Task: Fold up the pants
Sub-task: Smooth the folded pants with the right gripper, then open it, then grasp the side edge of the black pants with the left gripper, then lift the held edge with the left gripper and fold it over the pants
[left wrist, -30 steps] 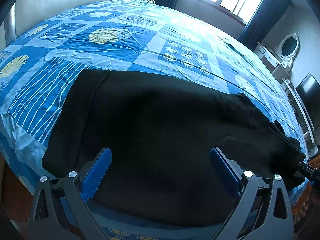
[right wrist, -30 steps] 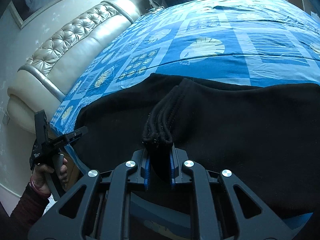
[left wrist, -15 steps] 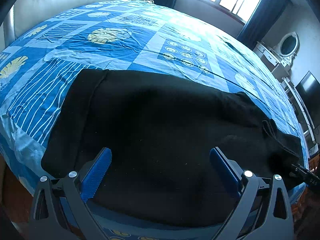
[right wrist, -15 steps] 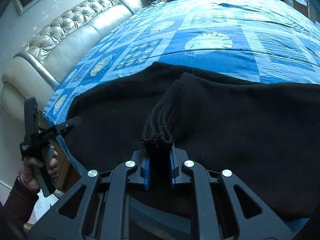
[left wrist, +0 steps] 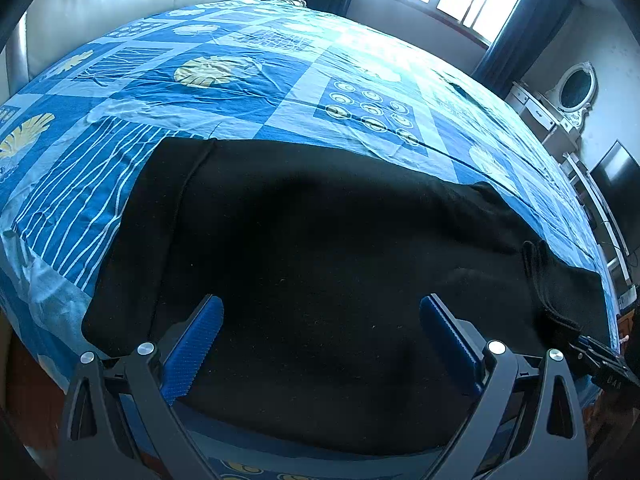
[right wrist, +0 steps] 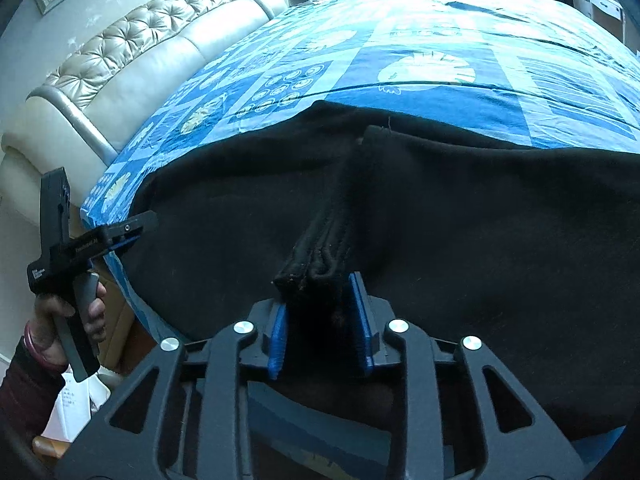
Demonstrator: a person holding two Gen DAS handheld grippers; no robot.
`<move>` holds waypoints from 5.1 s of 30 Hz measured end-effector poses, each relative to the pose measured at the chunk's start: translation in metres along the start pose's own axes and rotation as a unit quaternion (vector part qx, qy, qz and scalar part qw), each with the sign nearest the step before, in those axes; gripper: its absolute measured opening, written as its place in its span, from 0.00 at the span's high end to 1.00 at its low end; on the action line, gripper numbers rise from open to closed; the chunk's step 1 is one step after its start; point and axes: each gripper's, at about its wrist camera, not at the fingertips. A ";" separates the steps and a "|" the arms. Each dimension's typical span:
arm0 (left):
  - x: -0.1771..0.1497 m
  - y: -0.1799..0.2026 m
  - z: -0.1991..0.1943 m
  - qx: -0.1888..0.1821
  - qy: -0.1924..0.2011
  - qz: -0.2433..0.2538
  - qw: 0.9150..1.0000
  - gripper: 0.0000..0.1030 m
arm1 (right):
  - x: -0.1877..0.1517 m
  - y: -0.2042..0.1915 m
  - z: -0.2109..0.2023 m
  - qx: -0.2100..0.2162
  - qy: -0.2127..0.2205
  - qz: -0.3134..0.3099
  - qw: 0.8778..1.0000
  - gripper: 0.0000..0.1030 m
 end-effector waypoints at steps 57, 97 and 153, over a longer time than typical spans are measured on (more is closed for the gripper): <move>0.026 -0.142 0.012 -0.246 -0.049 -0.195 0.948 0.05 | -0.046 0.010 -0.047 0.064 0.055 0.060 0.995 0.27; 0.082 -0.064 -0.064 -0.243 0.004 -0.185 0.952 0.90 | -0.055 0.025 -0.058 0.087 0.083 0.118 0.986 0.25; -0.032 0.275 -0.022 -0.250 -0.046 0.088 0.963 0.23 | -0.057 0.103 -0.147 0.069 0.199 0.255 0.944 0.24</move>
Point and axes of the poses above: each gripper's, at about its wrist camera, not at the fingertips, and z roughly the way its jaws point, y to its right, x to its top, and after that the axes turned 14 degrees about y, right-handed
